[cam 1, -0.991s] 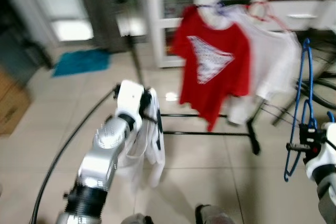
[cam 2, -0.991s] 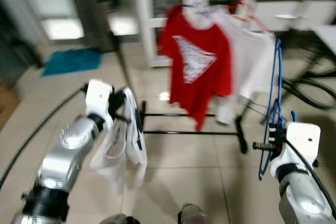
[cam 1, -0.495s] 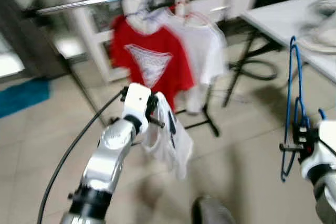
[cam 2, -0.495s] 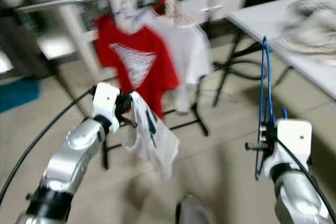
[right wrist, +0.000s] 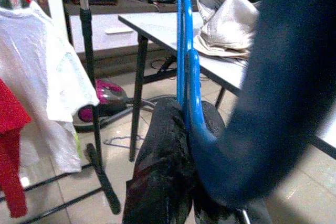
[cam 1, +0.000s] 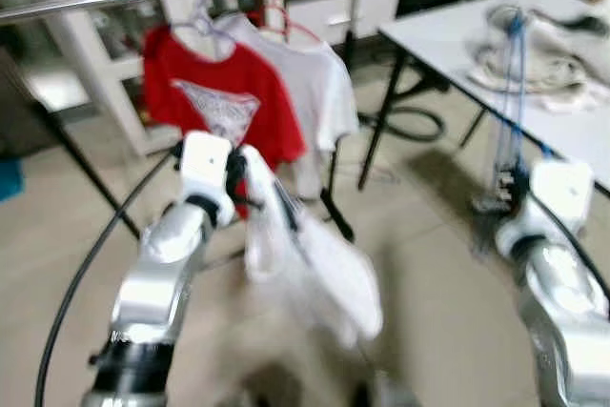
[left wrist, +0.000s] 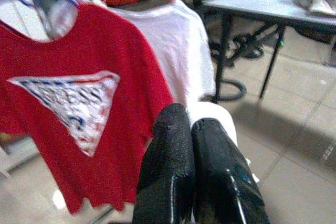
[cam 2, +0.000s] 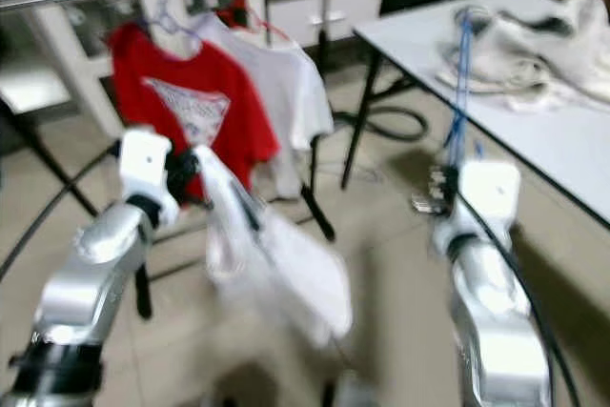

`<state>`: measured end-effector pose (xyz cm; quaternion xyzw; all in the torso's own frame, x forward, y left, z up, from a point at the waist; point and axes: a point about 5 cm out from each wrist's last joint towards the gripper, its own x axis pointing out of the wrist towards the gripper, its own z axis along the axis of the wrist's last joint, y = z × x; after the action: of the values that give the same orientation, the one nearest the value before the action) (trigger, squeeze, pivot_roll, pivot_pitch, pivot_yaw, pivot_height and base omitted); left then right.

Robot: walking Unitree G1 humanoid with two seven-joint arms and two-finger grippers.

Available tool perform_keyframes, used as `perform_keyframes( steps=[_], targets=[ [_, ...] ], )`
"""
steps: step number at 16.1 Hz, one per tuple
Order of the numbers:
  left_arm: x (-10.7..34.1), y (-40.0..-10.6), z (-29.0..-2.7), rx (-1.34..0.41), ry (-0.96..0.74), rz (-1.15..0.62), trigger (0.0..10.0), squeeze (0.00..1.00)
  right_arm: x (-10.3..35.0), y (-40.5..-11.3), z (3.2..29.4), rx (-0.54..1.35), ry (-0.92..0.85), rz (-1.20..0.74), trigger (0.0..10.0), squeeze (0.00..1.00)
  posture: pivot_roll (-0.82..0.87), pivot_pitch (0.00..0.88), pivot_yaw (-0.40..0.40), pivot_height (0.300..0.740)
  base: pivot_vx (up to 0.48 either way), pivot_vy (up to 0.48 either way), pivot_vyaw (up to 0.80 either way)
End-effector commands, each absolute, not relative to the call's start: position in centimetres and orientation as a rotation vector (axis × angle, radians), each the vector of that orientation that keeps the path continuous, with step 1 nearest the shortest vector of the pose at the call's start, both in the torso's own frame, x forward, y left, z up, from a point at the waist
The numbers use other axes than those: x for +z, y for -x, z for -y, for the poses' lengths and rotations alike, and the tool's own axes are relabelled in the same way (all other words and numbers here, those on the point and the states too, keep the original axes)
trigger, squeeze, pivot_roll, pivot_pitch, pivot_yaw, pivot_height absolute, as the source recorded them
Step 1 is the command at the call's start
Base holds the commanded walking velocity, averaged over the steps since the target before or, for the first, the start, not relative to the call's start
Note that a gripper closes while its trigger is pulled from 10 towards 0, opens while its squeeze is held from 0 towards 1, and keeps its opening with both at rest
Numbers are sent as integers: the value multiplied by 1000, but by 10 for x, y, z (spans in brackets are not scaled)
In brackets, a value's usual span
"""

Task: Hang hanger

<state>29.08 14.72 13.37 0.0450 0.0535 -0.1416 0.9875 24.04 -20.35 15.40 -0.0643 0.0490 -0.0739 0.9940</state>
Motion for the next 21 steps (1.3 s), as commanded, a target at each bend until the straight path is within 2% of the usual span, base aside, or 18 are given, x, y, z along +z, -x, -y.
perform_keyframes(
  steps=[1, 6, 8, 11, 15, 19, 21],
  targets=[
    [142, -291, -142, -293, -89, -83, 10000, 0, 150, -239, 209, -157, 152, -111, 10000, 0, -100, 0, 8, 740, 0, 0, -800],
    [144, -298, -131, -339, -91, -86, 10000, 0, 151, -238, 217, -222, 163, -86, 10000, 0, -144, 0, 54, 740, 0, 0, -800],
    [143, -305, -124, -376, -96, -89, 10000, 0, 144, -229, 218, -246, 101, -137, 10000, 0, -188, 0, 97, 740, 0, 0, -800],
    [140, -311, -123, -375, -90, -105, 10000, 0, 135, -220, 220, -287, 30, -203, 10000, 0, -203, 0, 111, 740, 0, 364, -800],
    [140, -310, -126, -382, -102, -107, 10000, 0, 132, -221, 215, -283, 11, -227, 10000, 0, -181, 0, 103, 740, 0, 407, -800],
    [140, -307, -139, -324, -102, -105, 10000, 0, 133, -232, 205, -204, 7, -232, 10000, 0, -137, 0, 56, 740, 0, 405, -800],
    [141, -303, -144, -280, -88, -92, 10000, 0, 133, -237, 202, -184, 14, -239, 10000, 0, -121, 0, 34, 740, 0, 0, -800]
  ],
)
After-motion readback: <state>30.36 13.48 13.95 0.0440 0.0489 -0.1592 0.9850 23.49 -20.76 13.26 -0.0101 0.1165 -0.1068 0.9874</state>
